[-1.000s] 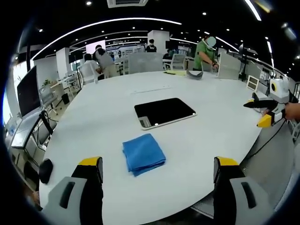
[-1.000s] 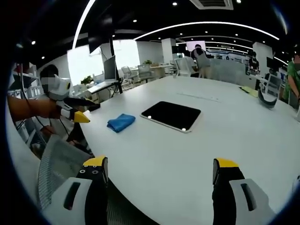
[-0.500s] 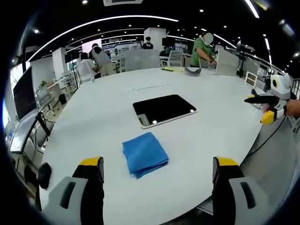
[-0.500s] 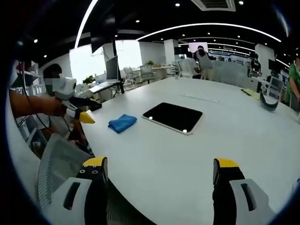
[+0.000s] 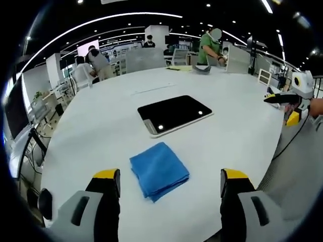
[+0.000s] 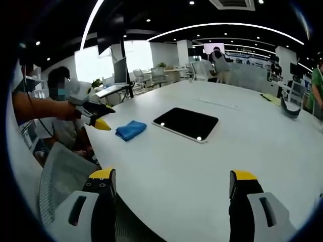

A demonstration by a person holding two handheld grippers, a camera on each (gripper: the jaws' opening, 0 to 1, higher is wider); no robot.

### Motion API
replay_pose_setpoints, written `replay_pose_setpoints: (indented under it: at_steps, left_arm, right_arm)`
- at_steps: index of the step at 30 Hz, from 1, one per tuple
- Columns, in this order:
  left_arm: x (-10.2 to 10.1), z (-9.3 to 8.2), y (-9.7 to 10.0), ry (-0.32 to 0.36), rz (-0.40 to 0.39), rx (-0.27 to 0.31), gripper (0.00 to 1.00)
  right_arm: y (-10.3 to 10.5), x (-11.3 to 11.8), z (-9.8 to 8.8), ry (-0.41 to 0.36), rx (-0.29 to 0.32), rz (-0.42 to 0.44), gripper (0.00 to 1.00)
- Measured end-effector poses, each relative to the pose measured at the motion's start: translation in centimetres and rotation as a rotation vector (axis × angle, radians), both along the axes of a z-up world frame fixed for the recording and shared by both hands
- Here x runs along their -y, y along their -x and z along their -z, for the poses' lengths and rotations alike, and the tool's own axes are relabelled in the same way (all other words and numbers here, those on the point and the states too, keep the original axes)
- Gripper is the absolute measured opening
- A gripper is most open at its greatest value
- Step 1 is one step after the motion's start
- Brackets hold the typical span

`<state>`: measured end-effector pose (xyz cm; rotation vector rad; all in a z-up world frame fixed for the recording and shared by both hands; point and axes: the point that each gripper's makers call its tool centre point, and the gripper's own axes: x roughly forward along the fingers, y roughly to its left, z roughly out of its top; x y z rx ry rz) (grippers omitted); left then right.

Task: Wipe the mirror surface with the cleaning cloth until all visible marks leave the cleaned area.

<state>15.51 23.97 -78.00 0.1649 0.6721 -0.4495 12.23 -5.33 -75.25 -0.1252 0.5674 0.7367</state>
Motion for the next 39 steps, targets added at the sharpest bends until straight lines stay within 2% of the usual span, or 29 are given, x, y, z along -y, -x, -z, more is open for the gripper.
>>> replay_pose_setpoints:
  at_steps: [12, 23, 32, 39]
  left_arm:
    - [0.0, 1.9, -2.4, 0.009, 0.042, -0.042, 0.61]
    - [0.0, 3.3, -3.3, -0.009, 0.08, -0.076, 0.46]
    - [-0.5, 4.5, -3.7, -0.032, 0.096, -0.106, 0.38]
    - [-0.6, 5.2, -3.9, -0.039, 0.104, -0.128, 0.38]
  right_arm:
    - [-0.2, 0.3, 0.3, 0.015, -0.016, 0.011, 0.92]
    - [-0.4, 0.3, 0.6, 0.02, -0.03, 0.021, 0.92]
    - [-0.5, 0.1, 0.9, 0.028, -0.041, 0.025, 0.92]
    - [-0.6, -0.1, 0.8, 0.031, -0.039, 0.027, 0.92]
